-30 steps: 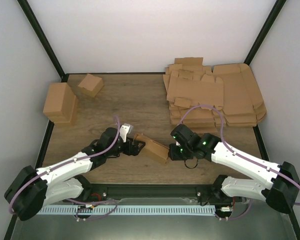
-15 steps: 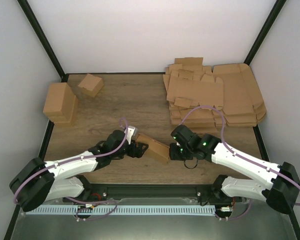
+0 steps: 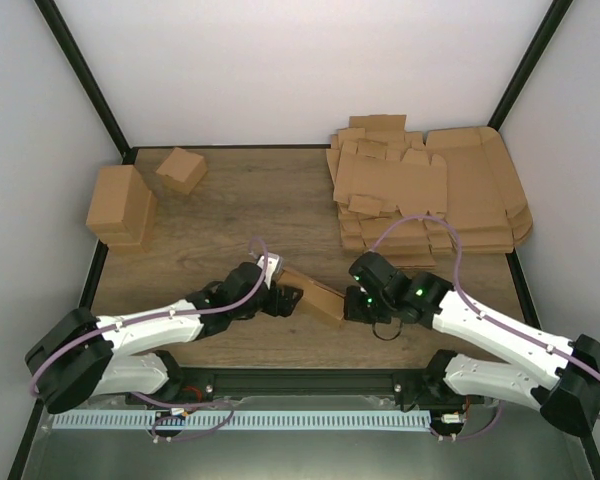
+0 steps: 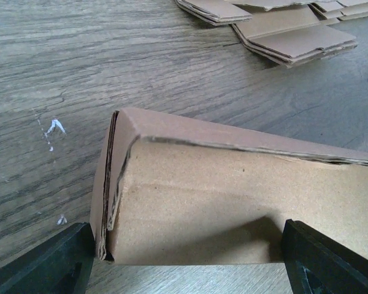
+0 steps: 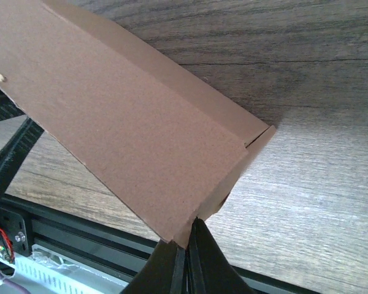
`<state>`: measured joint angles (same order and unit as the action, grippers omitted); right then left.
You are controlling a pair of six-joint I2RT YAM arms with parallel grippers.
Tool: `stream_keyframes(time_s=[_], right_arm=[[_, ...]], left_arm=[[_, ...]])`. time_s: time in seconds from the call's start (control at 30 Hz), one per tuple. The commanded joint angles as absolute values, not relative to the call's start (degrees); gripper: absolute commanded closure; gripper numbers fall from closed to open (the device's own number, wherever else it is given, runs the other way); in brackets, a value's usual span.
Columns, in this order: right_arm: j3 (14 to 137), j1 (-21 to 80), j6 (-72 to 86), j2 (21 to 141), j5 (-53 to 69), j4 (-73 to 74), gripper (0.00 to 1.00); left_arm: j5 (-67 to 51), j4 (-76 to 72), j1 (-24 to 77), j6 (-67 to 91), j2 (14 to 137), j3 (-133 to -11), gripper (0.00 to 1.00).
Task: Fold the paper box
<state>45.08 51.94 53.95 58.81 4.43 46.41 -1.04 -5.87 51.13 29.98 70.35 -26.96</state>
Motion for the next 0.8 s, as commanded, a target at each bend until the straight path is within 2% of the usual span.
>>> stream_keyframes(time_s=[0.0, 0.3, 0.77], right_arm=[[46.3, 52.3, 57.0, 55.9, 5.8, 43.4, 0.99], [43.5, 52.3, 61.9, 55.1, 10.2, 39.8, 0.99], [39.7, 52.3, 68.1, 49.5, 8.8, 38.2, 0.99]], left_arm=[[0.4, -2.3, 52.8, 29.0, 71.8, -27.5, 0.15], [3.1, 0.3, 54.6, 28.6, 73.9, -30.0, 0.16], [5.0, 1.5, 56.5, 28.6, 76.0, -31.7, 0.16]])
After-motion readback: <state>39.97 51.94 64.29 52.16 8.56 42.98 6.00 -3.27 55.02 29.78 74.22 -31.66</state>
